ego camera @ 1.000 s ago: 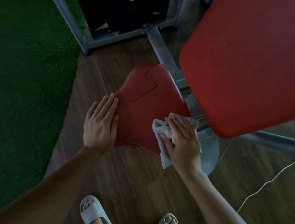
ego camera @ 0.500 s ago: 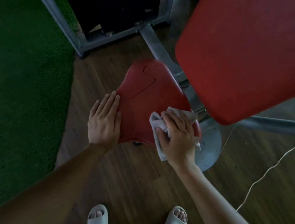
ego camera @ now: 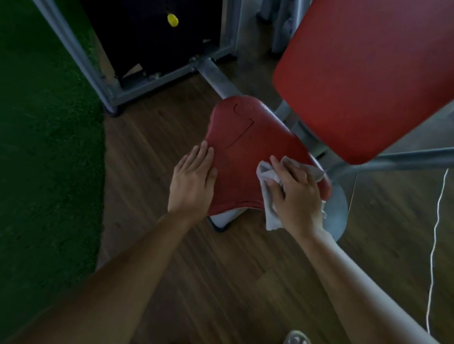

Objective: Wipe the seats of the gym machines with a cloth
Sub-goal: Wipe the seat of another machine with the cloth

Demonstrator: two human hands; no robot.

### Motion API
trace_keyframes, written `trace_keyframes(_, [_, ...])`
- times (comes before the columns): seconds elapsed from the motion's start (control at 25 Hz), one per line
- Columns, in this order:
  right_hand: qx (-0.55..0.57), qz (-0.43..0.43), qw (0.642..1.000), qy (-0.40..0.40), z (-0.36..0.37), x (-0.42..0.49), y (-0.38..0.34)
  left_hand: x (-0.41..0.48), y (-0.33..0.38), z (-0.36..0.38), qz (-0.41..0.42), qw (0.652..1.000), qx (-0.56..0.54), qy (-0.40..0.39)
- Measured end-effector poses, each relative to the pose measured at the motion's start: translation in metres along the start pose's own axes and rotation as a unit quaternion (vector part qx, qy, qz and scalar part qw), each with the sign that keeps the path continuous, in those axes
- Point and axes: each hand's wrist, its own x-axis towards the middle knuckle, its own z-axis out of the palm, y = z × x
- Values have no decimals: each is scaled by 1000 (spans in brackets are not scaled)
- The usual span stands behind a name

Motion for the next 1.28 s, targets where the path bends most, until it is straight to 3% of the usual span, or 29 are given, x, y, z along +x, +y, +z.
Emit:
trace_keyframes(0.16, [16, 9, 1000, 3, 2, -5, -4, 2, -16, -3, 44, 999, 8, -18])
trace_keyframes(0.4, [52, 2, 997, 49, 7, -5, 0, -1, -10, -1, 13, 1000, 1, 13])
trace_keyframes(0.84, [43, -56, 987, 141, 23, 0, 14, 4, -22, 3, 65, 994, -52, 70])
trace_keyframes(1.08, [72, -30, 969, 235, 37, -20, 0, 1, -25, 3, 89, 992, -53, 69])
trace_keyframes(1.28, [28, 3, 948, 316, 82, -55, -35, 2, -25, 2, 82, 990, -77, 81])
